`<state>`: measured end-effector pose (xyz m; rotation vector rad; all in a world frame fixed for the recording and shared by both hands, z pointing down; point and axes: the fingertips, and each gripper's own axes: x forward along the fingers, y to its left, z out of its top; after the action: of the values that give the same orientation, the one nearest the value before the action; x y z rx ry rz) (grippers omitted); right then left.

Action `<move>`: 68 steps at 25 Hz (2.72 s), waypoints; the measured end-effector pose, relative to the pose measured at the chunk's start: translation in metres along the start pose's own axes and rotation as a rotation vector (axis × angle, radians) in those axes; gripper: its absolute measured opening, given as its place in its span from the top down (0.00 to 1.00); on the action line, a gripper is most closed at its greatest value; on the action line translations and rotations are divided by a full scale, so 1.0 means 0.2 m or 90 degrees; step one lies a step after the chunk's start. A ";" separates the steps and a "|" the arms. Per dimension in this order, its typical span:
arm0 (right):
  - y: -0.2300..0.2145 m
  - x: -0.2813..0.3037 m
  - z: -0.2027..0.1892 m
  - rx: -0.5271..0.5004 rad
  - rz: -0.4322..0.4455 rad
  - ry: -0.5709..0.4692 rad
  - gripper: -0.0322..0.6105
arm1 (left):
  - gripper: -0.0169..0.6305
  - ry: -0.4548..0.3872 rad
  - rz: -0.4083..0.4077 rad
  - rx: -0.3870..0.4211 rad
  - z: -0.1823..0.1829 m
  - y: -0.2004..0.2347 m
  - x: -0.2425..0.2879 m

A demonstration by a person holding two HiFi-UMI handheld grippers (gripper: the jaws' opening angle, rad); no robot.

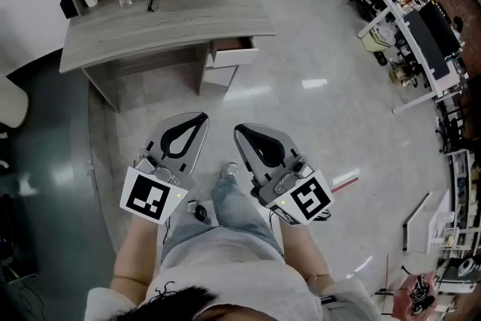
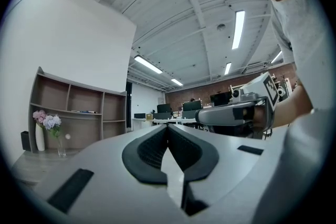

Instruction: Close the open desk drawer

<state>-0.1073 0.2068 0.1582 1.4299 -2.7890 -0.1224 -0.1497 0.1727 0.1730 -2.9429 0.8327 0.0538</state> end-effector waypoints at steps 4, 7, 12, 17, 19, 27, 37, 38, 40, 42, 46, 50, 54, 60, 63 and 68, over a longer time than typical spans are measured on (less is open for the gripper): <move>-0.17 0.05 -0.01 -0.004 0.010 -0.008 0.94 | 0.96 -0.001 0.003 0.006 -0.02 0.04 0.18; -0.32 0.08 -0.02 -0.010 0.017 -0.009 0.94 | 0.96 -0.002 0.002 0.008 -0.03 0.06 0.35; -0.60 0.11 -0.03 -0.004 0.027 -0.017 0.94 | 0.96 0.000 0.003 0.006 -0.04 0.09 0.62; -0.84 0.12 -0.04 -0.002 0.044 -0.020 0.94 | 0.96 0.006 0.016 0.006 -0.05 0.11 0.87; -0.92 0.12 -0.05 0.008 0.055 -0.020 0.94 | 0.96 0.006 0.021 0.011 -0.05 0.11 0.96; -1.19 0.10 -0.10 0.015 0.091 -0.031 0.94 | 0.96 0.019 0.049 0.036 -0.07 0.08 1.25; -1.36 0.12 -0.18 0.045 0.087 -0.033 0.94 | 0.96 0.040 0.074 0.034 -0.14 0.16 1.36; -1.37 0.13 -0.18 0.046 0.085 -0.032 0.94 | 0.96 0.044 0.072 0.035 -0.15 0.17 1.36; -1.39 0.16 -0.20 0.047 0.080 -0.029 0.94 | 0.96 0.050 0.063 0.033 -0.18 0.19 1.38; -1.40 0.21 -0.22 0.049 0.074 -0.027 0.94 | 0.96 0.050 0.054 0.028 -0.20 0.23 1.39; -1.44 0.29 -0.27 0.050 0.064 -0.020 0.94 | 0.96 0.046 0.037 0.034 -0.26 0.30 1.44; -1.51 0.38 -0.33 0.058 0.051 -0.015 0.94 | 0.96 0.059 0.019 0.052 -0.32 0.38 1.47; -1.59 0.50 -0.39 0.058 0.041 -0.008 0.94 | 0.96 0.058 0.013 0.029 -0.39 0.51 1.52; -1.69 0.68 -0.52 0.058 0.033 0.000 0.94 | 0.96 0.058 -0.026 0.018 -0.53 0.67 1.61; -1.73 0.75 -0.61 0.059 0.028 0.001 0.94 | 0.96 0.055 -0.045 0.028 -0.62 0.72 1.66; -1.75 0.81 -0.80 0.069 0.028 0.010 0.94 | 0.96 0.056 -0.049 0.024 -0.78 0.77 1.69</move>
<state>0.0871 -0.1390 0.2869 1.3825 -2.8529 0.0403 0.0588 -0.1469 0.2982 -2.9569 0.7223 -0.0963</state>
